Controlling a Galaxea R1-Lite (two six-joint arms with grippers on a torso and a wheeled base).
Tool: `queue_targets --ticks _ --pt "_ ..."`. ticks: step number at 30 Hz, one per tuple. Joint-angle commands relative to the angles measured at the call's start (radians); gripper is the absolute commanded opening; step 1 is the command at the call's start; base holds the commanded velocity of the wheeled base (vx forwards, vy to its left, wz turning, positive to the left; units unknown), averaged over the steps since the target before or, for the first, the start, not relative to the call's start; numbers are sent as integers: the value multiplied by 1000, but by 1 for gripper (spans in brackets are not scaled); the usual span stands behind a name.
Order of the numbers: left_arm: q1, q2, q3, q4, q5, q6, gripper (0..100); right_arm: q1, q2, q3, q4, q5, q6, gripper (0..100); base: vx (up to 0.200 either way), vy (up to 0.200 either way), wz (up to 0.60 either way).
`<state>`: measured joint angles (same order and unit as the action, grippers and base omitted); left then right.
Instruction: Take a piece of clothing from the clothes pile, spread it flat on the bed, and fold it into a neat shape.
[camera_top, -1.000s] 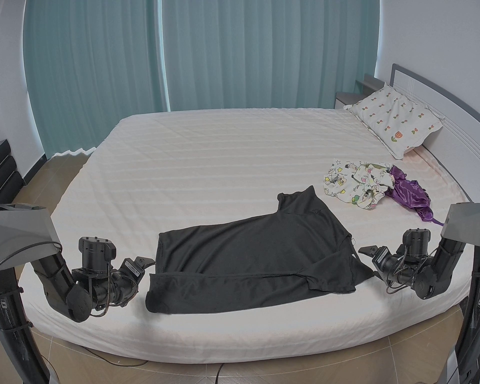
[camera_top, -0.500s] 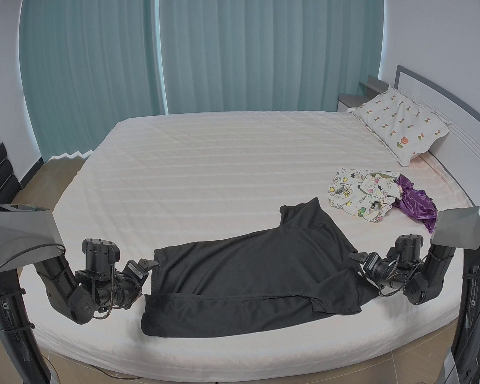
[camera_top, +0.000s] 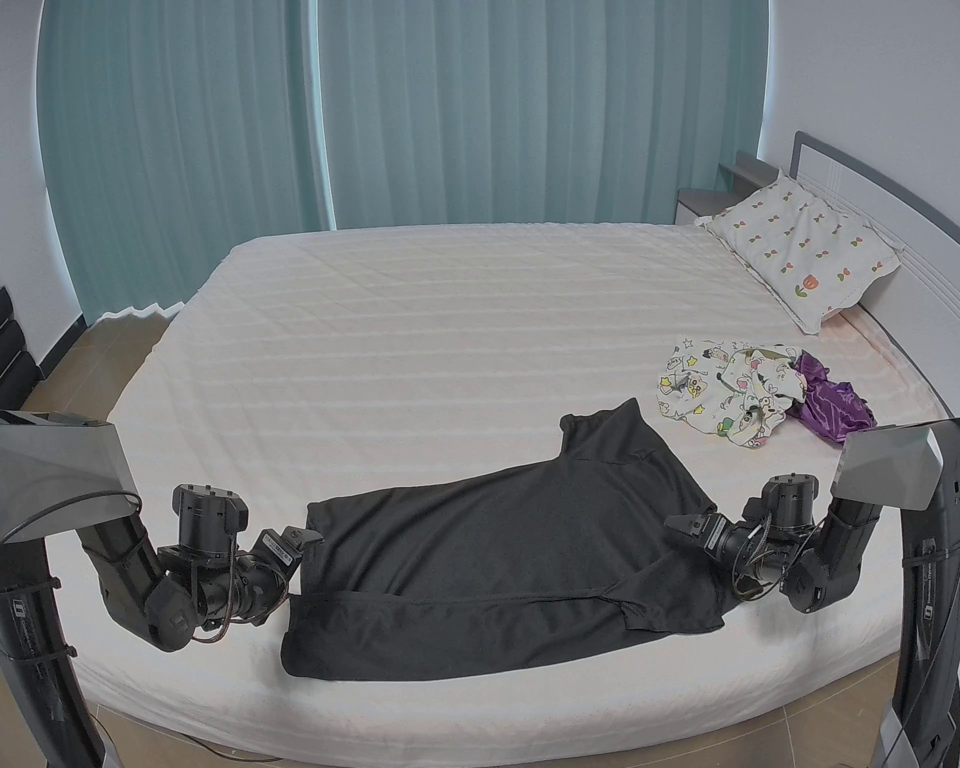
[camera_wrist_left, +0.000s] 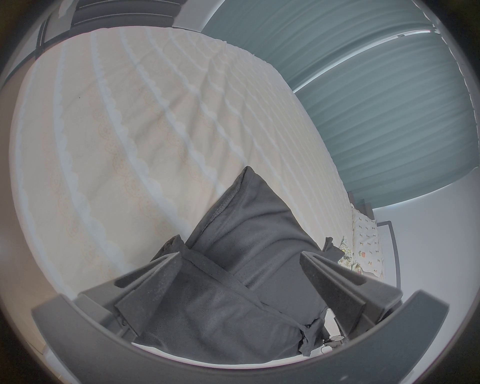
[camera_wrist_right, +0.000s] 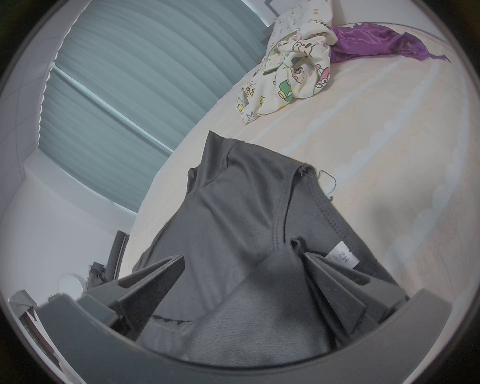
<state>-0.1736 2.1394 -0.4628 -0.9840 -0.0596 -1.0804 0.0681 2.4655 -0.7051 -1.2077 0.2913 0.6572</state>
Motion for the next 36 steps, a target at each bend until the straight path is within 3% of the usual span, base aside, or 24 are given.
queue_targets --ticks 1,16,17,24,36 --pt "0 11 0 -1 1 1 100 4 44 1 -6 -4 -27 100 0 0 0" --pt "-1 19 1 -1 1 1 100 -5 20 56 -12 -29 -51 100 0 0 0" --pt "-1 19 1 -1 1 1 100 -5 21 56 -12 -30 -57 0 0 0 0" --pt "-1 19 1 1 1 1 100 -13 20 58 -13 -87 -65 0 0 0 0" --pt "-1 25 1 -1 1 2 100 -59 -31 82 -12 -95 -59 0 0 0 0"
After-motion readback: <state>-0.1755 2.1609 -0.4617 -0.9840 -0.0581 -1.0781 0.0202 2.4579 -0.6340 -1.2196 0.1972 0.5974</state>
